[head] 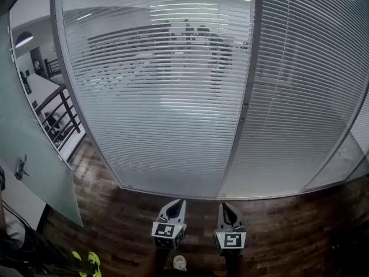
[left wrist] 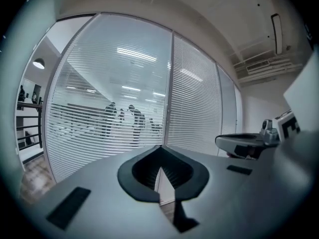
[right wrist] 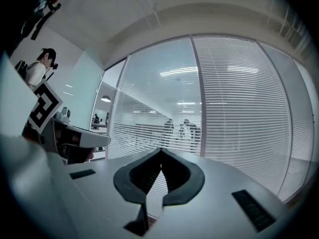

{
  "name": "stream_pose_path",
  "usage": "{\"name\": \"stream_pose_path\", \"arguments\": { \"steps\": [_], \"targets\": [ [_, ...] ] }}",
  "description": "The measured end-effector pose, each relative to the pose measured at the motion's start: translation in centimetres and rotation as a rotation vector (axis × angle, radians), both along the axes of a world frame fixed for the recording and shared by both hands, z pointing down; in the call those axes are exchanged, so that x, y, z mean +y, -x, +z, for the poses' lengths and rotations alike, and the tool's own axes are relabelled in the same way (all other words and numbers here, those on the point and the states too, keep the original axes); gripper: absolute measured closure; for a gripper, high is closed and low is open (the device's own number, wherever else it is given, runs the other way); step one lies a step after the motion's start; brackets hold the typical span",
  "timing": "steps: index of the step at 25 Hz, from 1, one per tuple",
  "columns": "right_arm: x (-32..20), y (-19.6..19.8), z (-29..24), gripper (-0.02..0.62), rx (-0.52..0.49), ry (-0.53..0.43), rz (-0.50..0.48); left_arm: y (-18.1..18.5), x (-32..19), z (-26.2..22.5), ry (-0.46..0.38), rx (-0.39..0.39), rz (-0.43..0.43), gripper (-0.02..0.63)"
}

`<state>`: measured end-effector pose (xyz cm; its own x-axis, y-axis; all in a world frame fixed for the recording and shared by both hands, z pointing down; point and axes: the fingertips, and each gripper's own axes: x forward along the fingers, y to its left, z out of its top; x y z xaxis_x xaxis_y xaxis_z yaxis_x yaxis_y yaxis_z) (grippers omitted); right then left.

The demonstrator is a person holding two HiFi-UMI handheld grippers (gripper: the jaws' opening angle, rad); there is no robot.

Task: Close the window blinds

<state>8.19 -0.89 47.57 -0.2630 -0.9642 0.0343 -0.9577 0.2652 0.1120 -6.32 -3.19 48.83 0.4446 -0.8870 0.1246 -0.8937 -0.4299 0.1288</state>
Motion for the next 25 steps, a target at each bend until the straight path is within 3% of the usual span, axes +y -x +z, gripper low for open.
{"name": "stream_pose_path", "arguments": {
  "steps": [6, 11, 25],
  "targets": [
    [-2.6, 1.5, 0.9, 0.592, 0.009, 0.010, -0.012, 0.9, -2.6, -0.1, 0.001, 0.008, 0.025, 0.606],
    [-4.1, 2.3, 0.8, 0.592, 0.019, 0.068, 0.056, 2.7, -4.7, 0.4, 0.003, 0.009, 0.038, 0.606],
    [-7.1, 2.7, 0.7, 0.592, 0.019, 0.049, 0.126, 3.5, -8.4, 0.5, -0.004, 0.026, 0.099, 0.606]
  ]
}}
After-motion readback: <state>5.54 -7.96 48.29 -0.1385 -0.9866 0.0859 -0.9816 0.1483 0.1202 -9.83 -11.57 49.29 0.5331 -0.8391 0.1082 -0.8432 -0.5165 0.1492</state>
